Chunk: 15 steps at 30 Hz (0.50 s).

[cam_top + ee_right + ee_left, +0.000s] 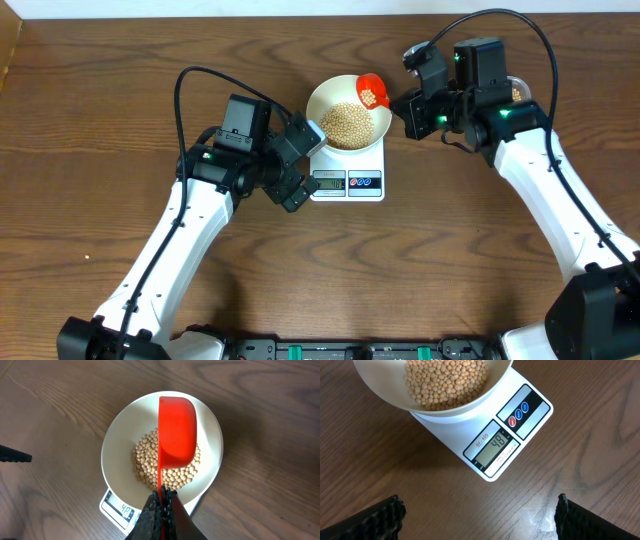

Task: Scoop item into bowl and weigh 50g on scale
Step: 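Tilt the scoop over the bowl to pour chickpeas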

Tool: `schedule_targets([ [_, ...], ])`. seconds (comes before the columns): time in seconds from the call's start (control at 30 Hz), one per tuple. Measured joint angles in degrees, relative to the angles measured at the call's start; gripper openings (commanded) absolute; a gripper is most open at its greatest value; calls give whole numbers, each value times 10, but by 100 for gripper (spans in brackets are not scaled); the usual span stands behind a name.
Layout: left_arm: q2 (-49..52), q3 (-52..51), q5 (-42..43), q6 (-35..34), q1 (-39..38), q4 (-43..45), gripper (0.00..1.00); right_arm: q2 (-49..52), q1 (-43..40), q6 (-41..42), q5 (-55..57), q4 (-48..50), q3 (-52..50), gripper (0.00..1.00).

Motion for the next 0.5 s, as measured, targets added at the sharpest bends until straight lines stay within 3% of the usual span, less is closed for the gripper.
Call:
schedule_targets([
  [0.5,0,0,0,0,0,0,98,0,8,-45,13,9,0,1],
])
